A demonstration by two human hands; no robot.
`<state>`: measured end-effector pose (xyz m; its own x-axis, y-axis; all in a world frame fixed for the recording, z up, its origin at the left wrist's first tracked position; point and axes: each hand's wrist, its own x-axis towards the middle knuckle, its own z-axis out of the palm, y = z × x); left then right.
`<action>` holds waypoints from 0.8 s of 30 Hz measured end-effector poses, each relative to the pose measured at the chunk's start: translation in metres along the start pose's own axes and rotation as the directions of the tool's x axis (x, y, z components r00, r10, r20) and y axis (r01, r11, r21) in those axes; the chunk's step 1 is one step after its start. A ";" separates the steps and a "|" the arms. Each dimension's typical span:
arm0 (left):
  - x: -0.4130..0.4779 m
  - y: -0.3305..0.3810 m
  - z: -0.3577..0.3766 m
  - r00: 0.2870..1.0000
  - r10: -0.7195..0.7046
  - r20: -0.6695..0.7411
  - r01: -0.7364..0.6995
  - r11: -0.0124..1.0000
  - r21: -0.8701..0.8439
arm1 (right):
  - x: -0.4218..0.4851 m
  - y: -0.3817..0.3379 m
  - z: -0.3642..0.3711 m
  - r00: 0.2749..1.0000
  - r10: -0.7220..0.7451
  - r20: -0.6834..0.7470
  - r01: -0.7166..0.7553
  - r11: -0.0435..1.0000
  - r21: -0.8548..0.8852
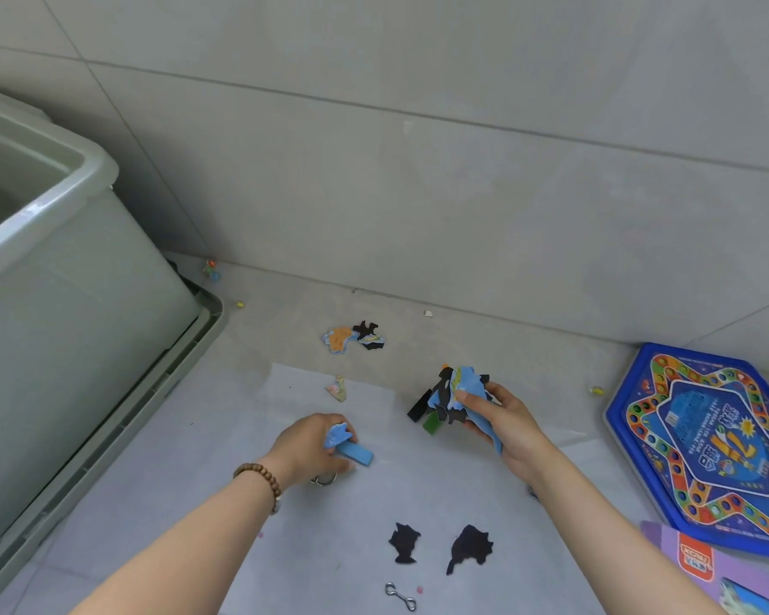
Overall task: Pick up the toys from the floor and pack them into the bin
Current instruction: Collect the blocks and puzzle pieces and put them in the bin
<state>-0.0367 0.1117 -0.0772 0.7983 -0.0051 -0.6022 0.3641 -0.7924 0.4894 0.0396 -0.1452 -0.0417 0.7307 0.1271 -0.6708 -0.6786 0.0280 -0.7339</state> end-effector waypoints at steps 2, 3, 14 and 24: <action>0.000 0.002 0.001 0.999 -0.026 -0.033 0.028 0.999 0.042 | 0.001 0.000 0.001 1.000 0.006 0.002 -0.006 1.000 -0.004; 0.000 0.003 0.002 0.998 -0.043 -0.056 0.045 0.998 0.040 | 0.001 0.001 0.001 1.000 0.009 0.002 -0.009 1.000 -0.005; -0.047 0.032 -0.099 0.932 -0.156 -0.329 -0.086 0.783 -0.615 | -0.022 -0.054 0.066 0.991 -0.046 0.129 0.048 0.999 -0.016; -0.226 -0.047 -0.296 0.736 -0.243 -0.632 -0.190 0.822 -0.537 | -0.119 -0.143 0.316 0.817 -0.131 0.562 0.230 0.967 -0.109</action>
<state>-0.0918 0.3312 0.2223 0.8024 0.5742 -0.1628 0.4049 -0.3232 0.8553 0.0260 0.1493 0.1774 0.6436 0.6573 -0.3920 -0.4805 -0.0516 -0.8755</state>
